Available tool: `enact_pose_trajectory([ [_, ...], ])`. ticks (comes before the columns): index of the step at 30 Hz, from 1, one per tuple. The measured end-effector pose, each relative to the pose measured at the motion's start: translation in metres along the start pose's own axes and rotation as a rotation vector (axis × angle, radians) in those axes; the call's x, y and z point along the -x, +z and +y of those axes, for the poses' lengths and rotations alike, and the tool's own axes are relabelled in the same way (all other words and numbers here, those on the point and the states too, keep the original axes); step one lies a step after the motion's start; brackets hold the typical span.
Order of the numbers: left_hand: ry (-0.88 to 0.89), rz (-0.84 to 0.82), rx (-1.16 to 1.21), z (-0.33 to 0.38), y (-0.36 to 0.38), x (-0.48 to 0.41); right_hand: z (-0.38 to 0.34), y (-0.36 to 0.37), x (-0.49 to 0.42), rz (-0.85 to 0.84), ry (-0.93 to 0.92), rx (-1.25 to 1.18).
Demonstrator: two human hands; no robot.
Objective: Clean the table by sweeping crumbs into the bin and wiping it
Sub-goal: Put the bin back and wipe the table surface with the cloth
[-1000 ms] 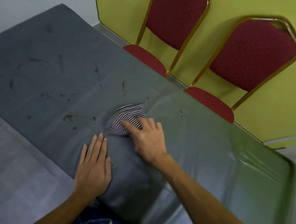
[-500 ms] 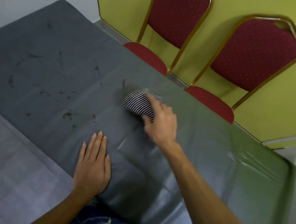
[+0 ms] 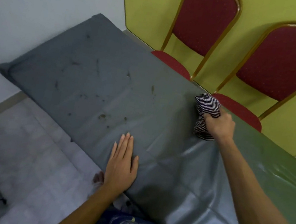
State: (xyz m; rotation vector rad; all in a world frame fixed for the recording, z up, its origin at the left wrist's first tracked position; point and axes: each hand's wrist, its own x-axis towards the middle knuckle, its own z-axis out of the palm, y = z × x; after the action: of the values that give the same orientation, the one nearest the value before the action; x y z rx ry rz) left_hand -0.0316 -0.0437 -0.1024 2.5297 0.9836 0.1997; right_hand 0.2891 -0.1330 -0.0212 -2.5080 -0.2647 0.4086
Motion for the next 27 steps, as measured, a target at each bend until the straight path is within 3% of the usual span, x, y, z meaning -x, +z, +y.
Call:
enact_pose_trajectory([
  [2,-0.099,0.065,0.049,-0.018,-0.013,-0.004,-0.034,0.026,0.041,-0.029,-0.092,-0.122],
  [5,-0.249,0.18,-0.004,-0.06,-0.036,-0.017,-0.077,0.083,0.119,-0.195,-0.376,-0.181],
  [9,-0.318,0.139,-0.066,-0.117,-0.051,-0.031,-0.107,0.155,0.192,-0.321,-0.826,0.148],
  [13,-0.293,0.072,-0.131,-0.128,-0.049,-0.028,-0.101,0.166,0.183,-0.286,-1.011,0.312],
  [15,-0.313,0.078,-0.136,-0.124,-0.048,-0.028,-0.093,0.156,0.149,-0.206,-1.013,0.351],
  [17,-0.324,0.078,-0.113,-0.122,-0.049,-0.029,-0.088,0.142,0.102,-0.091,-0.902,0.399],
  [22,-0.308,0.065,-0.125,-0.125,-0.052,-0.028,-0.103,0.112,0.028,-0.022,-0.381,0.335],
  [24,-0.288,0.05,-0.126,-0.128,-0.054,-0.027,-0.121,0.117,0.045,0.008,-0.4,0.23],
  [27,-0.299,0.06,-0.113,-0.138,-0.058,-0.021,-0.143,0.151,0.115,-0.048,-0.613,0.115],
])
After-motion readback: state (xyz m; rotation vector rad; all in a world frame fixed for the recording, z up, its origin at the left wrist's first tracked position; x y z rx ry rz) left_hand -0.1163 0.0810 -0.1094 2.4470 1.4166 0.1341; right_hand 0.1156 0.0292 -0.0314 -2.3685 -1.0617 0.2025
